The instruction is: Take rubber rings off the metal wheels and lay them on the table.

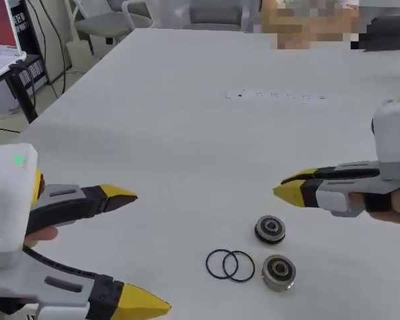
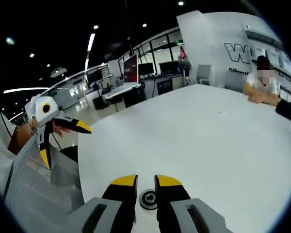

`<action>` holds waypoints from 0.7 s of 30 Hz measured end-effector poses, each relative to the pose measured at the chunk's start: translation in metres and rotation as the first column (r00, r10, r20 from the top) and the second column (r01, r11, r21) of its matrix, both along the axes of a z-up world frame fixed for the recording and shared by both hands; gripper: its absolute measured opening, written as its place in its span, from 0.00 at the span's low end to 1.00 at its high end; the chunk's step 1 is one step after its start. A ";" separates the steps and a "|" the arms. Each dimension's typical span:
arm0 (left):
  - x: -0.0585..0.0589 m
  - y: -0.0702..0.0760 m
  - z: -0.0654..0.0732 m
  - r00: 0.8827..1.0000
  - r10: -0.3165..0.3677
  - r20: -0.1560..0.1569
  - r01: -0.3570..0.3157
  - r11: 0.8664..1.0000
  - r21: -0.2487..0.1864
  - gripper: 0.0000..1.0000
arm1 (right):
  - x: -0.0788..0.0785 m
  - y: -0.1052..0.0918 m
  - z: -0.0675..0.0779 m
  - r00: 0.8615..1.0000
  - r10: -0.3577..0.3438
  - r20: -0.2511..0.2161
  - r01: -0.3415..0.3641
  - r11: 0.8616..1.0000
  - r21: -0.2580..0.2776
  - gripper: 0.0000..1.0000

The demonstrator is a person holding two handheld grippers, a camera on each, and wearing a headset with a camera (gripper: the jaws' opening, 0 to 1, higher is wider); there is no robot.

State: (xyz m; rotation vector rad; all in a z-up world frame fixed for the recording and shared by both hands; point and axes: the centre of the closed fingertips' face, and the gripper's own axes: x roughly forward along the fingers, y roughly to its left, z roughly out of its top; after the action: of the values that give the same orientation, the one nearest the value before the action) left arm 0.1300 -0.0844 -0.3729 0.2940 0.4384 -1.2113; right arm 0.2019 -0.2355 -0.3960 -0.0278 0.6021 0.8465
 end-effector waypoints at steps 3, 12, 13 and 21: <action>0.007 -0.001 0.012 1.000 -0.003 0.025 0.003 1.000 -0.009 0.86 | 0.000 -0.004 -0.003 1.000 -0.003 0.000 0.003 1.000 0.003 0.12; 0.029 -0.019 0.043 0.993 -0.047 0.108 0.048 0.999 -0.009 0.86 | 0.002 -0.018 -0.016 1.000 -0.023 -0.003 0.023 1.000 -0.009 0.12; 0.032 -0.022 0.046 0.992 -0.053 0.116 0.054 0.999 -0.006 0.86 | 0.002 -0.019 -0.018 1.000 -0.023 -0.003 0.022 1.000 -0.012 0.12; 0.047 -0.054 0.067 0.976 -0.126 0.180 0.131 0.991 -0.014 0.83 | -0.001 -0.024 -0.031 1.000 -0.006 -0.020 0.006 0.999 -0.033 0.15</action>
State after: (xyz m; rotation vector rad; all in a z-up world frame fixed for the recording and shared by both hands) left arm 0.1767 -0.1389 -0.3062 0.4102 0.2503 -1.3031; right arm 0.2007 -0.2592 -0.4269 -0.0473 0.6343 0.8317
